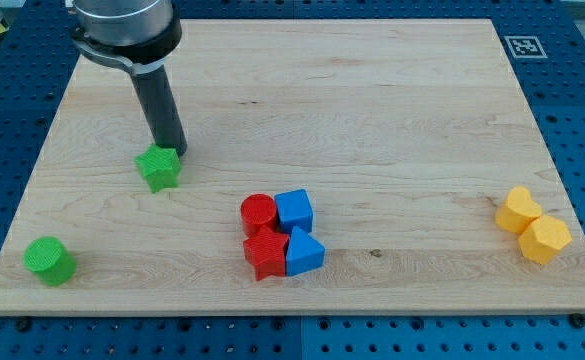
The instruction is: Slide the green star closer to the green circle
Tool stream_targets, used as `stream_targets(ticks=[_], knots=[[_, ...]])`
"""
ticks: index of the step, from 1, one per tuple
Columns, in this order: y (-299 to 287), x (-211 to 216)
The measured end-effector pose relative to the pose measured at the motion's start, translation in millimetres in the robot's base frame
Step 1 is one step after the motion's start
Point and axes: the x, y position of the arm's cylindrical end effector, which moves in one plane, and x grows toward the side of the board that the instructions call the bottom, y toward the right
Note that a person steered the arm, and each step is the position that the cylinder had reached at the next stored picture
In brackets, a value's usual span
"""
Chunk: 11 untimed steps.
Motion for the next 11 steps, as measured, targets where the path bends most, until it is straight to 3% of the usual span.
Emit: stream_targets(ticks=[1, 2, 4, 7, 9, 11], knots=[[50.6, 0.1], [53.3, 4.2], [-6.7, 27.7], [-40.3, 26.4], [-62.2, -9.4], [-65.8, 23.6]])
